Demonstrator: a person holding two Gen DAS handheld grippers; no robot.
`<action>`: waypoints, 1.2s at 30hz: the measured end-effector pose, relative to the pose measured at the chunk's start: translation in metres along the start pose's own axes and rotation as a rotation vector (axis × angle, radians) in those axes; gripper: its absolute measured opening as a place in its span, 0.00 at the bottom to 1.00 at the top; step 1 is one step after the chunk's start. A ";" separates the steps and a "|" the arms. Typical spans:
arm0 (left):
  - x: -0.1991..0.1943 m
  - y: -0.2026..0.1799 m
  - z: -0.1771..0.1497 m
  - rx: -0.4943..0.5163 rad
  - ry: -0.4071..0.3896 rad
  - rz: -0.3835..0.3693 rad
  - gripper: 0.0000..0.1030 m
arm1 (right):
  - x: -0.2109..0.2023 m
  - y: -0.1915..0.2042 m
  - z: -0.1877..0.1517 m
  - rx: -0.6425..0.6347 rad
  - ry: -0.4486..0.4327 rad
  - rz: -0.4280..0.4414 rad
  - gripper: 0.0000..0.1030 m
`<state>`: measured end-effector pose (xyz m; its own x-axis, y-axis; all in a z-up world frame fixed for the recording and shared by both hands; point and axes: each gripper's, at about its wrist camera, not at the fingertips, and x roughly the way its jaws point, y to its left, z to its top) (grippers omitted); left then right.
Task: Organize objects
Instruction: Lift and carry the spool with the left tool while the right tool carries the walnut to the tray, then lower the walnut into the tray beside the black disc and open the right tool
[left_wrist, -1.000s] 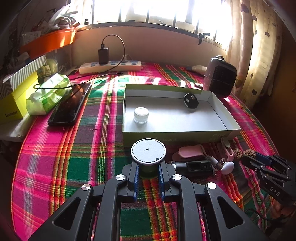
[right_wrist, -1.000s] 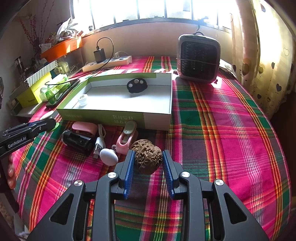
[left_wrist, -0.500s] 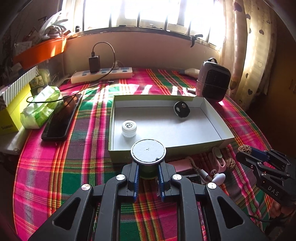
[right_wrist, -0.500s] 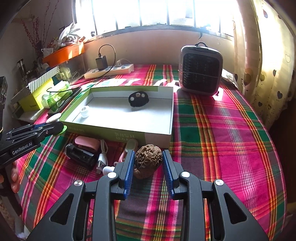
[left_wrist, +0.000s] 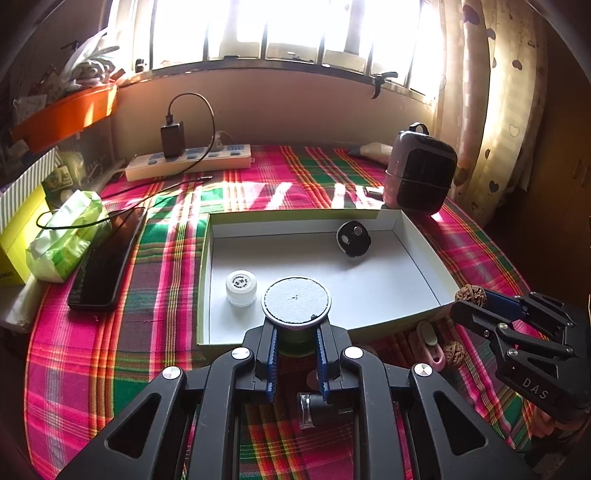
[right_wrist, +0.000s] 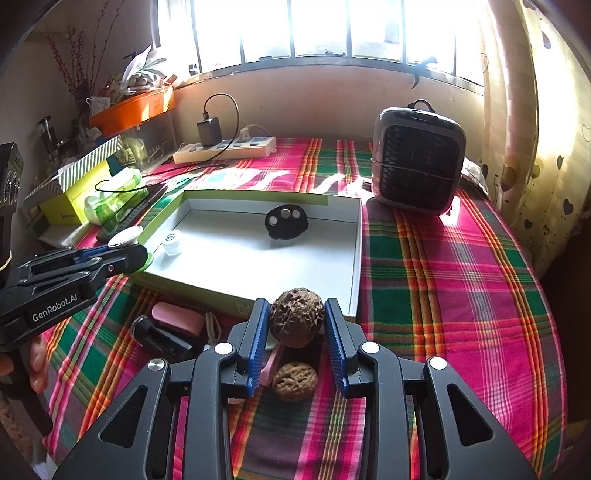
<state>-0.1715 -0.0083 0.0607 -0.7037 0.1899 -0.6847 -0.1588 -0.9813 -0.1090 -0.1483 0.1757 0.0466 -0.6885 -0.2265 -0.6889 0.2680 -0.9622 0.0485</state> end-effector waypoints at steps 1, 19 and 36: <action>0.002 0.000 0.002 0.001 0.001 -0.003 0.15 | 0.001 0.000 0.003 -0.006 -0.002 -0.001 0.31; 0.042 -0.006 0.039 0.024 0.017 -0.026 0.15 | 0.042 -0.009 0.044 -0.041 0.007 -0.042 0.31; 0.091 -0.003 0.059 0.018 0.077 -0.016 0.15 | 0.095 -0.020 0.067 -0.087 0.079 -0.087 0.31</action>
<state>-0.2764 0.0142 0.0413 -0.6459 0.2017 -0.7363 -0.1827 -0.9773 -0.1074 -0.2643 0.1632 0.0291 -0.6577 -0.1267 -0.7425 0.2690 -0.9603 -0.0744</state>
